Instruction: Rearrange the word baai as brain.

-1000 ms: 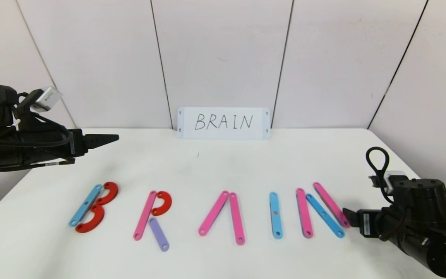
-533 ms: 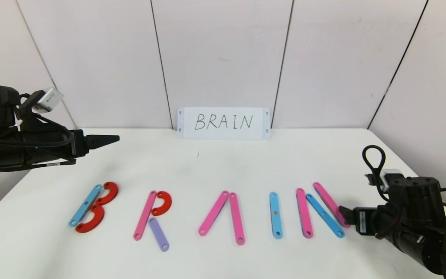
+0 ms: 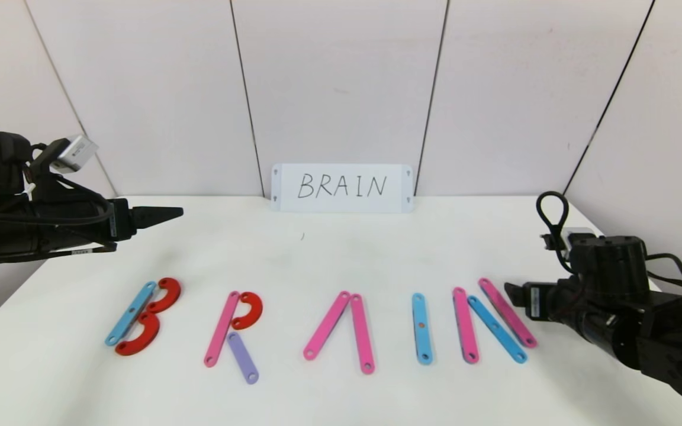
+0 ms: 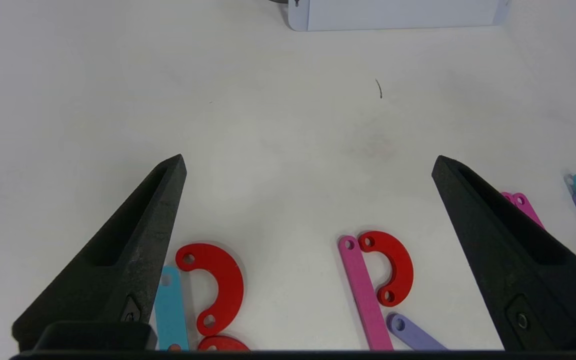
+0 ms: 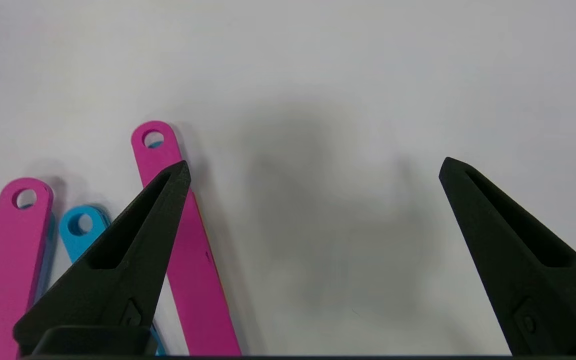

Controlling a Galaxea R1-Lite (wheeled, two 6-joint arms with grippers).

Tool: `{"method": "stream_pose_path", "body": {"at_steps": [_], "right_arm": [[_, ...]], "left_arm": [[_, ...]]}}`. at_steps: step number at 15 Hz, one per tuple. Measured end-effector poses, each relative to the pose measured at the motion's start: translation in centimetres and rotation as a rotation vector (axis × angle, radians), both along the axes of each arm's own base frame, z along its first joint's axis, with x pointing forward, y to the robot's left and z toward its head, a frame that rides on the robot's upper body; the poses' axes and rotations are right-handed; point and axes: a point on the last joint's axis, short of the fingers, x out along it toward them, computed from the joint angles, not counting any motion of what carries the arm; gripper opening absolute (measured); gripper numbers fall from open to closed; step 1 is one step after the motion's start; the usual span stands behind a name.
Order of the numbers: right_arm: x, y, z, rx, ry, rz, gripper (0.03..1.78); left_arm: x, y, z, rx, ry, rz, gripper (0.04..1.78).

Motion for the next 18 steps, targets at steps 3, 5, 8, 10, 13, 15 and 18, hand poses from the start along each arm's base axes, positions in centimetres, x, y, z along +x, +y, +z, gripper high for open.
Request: {"method": "stream_pose_path", "body": {"at_steps": [3,5,8,10,13,15,18], "right_arm": [[1.3,0.3,-0.5,-0.003,0.005,0.002,1.74],[1.9,0.6,-1.0,-0.006,0.016,0.006,1.74],[2.4,1.3,-1.5,-0.009,0.022,0.023,1.74],[2.6,1.6,-1.5,-0.014,0.02,0.027,1.74],[2.6,1.7,-1.4,-0.014,0.017,0.027,1.74],[2.4,1.7,-1.4,-0.015,0.02,0.029,1.74],[2.3,1.8,-1.2,-0.014,0.015,0.035,1.74]], "left_arm": [[0.0,0.0,0.0,-0.001,0.001,0.0,1.73],[0.1,0.0,-0.1,0.0,0.002,0.0,1.73],[0.1,0.0,-0.1,-0.001,0.004,0.0,1.73],[0.2,0.0,-0.1,0.0,-0.005,0.0,1.73],[0.2,0.1,-0.2,0.001,-0.004,0.001,1.73],[0.2,0.1,-0.2,0.001,-0.004,0.001,1.73],[0.2,0.1,-0.2,0.001,-0.003,0.001,1.73]]}}
